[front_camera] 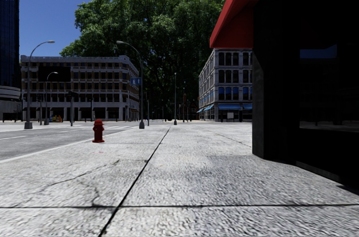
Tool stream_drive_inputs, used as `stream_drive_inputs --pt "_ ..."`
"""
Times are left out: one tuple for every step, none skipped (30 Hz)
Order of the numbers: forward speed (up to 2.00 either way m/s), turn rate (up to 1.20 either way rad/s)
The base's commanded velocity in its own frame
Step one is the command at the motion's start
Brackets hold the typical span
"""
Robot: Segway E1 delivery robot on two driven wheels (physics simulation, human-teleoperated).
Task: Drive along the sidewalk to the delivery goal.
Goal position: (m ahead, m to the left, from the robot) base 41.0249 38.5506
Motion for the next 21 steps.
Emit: stream_drive_inputs --pt "1.87 0.00" --pt "1.88 0.00" --pt "1.88 0.00" --pt "1.88 0.00" --pt "1.88 0.00" --pt "1.88 0.00" --pt "1.88 0.00" --pt "1.88 0.00" --pt "1.88 0.00" --pt "1.88 0.00" --pt "1.88 0.00" --pt "1.88 0.00" --pt "1.88 0.00" --pt "1.88 0.00" --pt "1.88 0.00" --pt "1.88 0.00" --pt "1.88 0.00" --pt "1.88 0.00" --pt "1.88 0.00" --pt "1.88 0.00" --pt "1.88 0.00"
